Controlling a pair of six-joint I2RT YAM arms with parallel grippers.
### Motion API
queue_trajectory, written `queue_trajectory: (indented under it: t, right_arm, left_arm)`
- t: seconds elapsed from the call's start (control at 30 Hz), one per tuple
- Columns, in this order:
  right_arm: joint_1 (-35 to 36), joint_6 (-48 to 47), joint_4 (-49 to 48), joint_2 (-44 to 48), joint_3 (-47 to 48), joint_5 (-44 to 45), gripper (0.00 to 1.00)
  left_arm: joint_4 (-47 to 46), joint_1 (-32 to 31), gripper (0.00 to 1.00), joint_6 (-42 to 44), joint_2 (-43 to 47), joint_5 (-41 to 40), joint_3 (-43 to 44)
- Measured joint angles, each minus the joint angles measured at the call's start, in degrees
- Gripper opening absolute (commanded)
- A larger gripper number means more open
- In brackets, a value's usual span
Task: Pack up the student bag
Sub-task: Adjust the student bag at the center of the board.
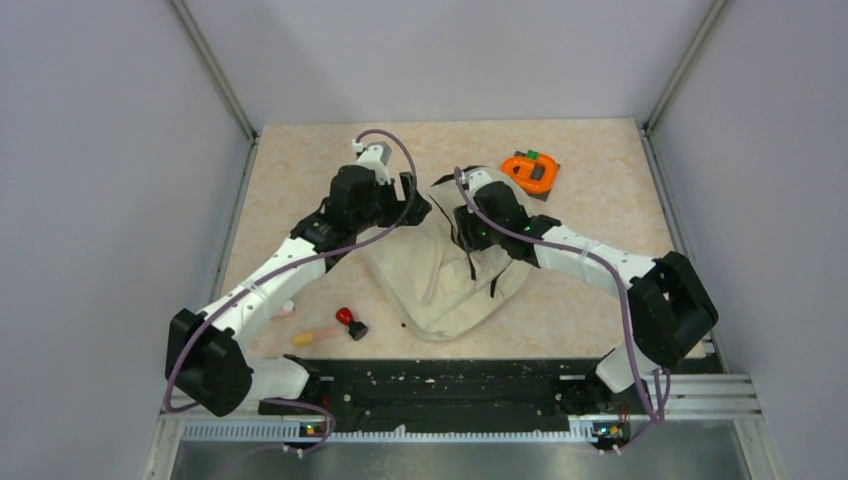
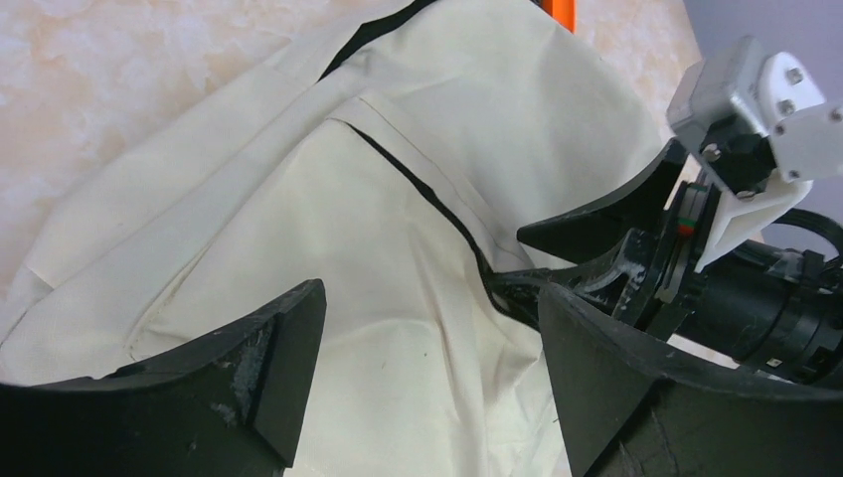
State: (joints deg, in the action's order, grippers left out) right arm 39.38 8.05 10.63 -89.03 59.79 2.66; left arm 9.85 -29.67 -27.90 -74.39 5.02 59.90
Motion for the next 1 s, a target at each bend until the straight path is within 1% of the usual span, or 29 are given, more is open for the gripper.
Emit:
queue_trajectory:
  t: [0.07,0.13,0.2,0.3,0.43,0.53,0.6,0.73,0.87,0.93,1.0]
  right_arm:
    - [-0.02,0.76,-0.37,0.02,0.0,1.9,0.39]
    - [-0.17,1.38,-0.76,0.04,-0.04,2.71,0.32]
    - [-0.66,2.05,-1.44,0.07,-0.11,2.64,0.21]
    - [-2.47,2.89,-2.82,0.07,-0.13,1.44,0.01]
    - [-5.14,4.68,-4.33,0.07,-0.55,-1.07,0.0]
    - [-5.84,5.64,-5.49,0.09,-1.7,-2.4,0.0]
    - [-6.08,6.01,-5.81,0.11,-2.08,-2.8,0.0]
    - [-6.29,6.38,-6.36,0.15,-2.12,-3.98,0.0]
    - [-6.62,6.84,-6.93,0.15,-2.54,-4.74,0.0]
    - [-6.69,7.15,-7.34,0.28,-2.84,-5.01,0.0]
    - [-6.75,7.21,-7.82,0.5,-3.15,-5.31,0.0]
  left_arm:
    - [0.0,0.0,0.82,0.09,-0.02,0.04,-0.28]
    - [-0.02,-0.09,0.82,-0.17,-0.33,0.24,-0.48]
    - [-0.83,-0.52,0.81,-0.66,-1.44,0.28,-0.48]
    - [-1.95,-2.43,0.81,-1.4,-5.2,0.35,0.0]
    - [-2.1,-4.63,0.81,-2.47,-10.82,1.31,1.97]
    - [-1.77,-5.62,0.82,-2.73,-14.47,1.42,4.0]
    - [-1.16,-6.23,0.85,-2.69,-16.52,0.92,5.7]
    - [2.58,-7.87,0.86,-1.97,-20.41,-2.08,10.4]
    - [7.74,-9.9,0.82,-0.7,-23.69,-6.64,15.15]
    - [9.35,-10.51,0.78,-0.33,-24.46,-8.76,15.91]
    - [10.03,-10.78,0.72,-0.26,-24.76,-10.27,16.24]
